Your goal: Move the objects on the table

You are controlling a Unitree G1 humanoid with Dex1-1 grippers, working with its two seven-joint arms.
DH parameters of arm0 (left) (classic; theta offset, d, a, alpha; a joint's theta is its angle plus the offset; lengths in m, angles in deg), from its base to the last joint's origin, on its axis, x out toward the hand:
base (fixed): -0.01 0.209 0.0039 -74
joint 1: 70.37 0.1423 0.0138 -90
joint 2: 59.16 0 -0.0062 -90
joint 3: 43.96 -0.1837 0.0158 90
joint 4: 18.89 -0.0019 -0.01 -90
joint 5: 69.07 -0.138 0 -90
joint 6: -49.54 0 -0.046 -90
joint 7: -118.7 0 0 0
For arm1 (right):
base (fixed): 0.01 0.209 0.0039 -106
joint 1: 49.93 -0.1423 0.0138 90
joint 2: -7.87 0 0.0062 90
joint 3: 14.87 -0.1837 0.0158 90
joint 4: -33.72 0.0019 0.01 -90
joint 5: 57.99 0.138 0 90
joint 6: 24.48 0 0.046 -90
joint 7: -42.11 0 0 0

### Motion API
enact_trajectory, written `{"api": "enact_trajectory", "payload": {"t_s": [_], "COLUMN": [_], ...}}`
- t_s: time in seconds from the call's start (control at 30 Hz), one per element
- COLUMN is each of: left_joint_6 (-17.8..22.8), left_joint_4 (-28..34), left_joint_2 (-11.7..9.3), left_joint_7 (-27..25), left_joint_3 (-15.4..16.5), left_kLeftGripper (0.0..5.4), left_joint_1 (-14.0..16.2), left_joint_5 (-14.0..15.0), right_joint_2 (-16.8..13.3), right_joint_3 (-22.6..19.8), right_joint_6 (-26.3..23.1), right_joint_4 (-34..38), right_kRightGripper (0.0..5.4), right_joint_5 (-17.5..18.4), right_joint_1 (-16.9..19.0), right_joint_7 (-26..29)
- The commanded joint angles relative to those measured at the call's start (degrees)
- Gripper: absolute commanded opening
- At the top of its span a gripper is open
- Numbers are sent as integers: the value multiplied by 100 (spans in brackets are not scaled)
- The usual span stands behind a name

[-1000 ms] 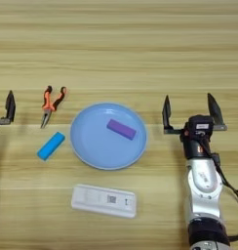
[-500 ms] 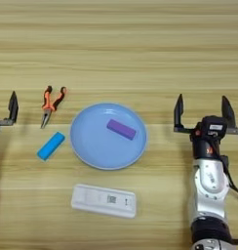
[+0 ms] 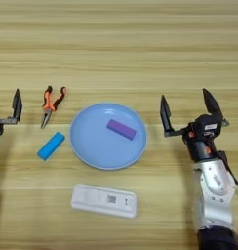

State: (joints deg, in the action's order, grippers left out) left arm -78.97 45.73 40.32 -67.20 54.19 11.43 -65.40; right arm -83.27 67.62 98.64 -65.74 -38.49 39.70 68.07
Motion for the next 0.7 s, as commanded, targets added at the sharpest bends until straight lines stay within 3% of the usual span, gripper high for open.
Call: {"api": "enact_trajectory", "payload": {"t_s": [0.03, 0.23, 0.43, 0.57, 0.7], "left_joint_6": [209, 321, 380, 409, 416], "left_joint_4": [268, 442, 475, 469, 410], "left_joint_2": [72, 124, 147, 139, 149], "left_joint_7": [58, 83, 95, 116, 140], "left_joint_3": [-64, -110, -119, -124, -128], "left_kLeftGripper": [539, 539, 539, 539, 539], "left_joint_1": [109, 160, 153, 127, 84], "left_joint_5": [-25, -64, -66, -99, -118], "right_joint_2": [-511, -1080, -1695, -2119, -2420], "right_joint_3": [149, 245, 564, 739, 902], "right_joint_6": [-771, -1681, -2222, -2649, -2844], "right_joint_4": [1133, 2224, 2534, 2677, 2582], "right_kRightGripper": [540, 540, 540, 540, 540], "right_joint_5": [434, 1012, 936, 1094, 934], "right_joint_1": [459, 958, 1430, 1765, 1808], "right_joint_7": [616, 1437, 2457, 3229, 3763]}}
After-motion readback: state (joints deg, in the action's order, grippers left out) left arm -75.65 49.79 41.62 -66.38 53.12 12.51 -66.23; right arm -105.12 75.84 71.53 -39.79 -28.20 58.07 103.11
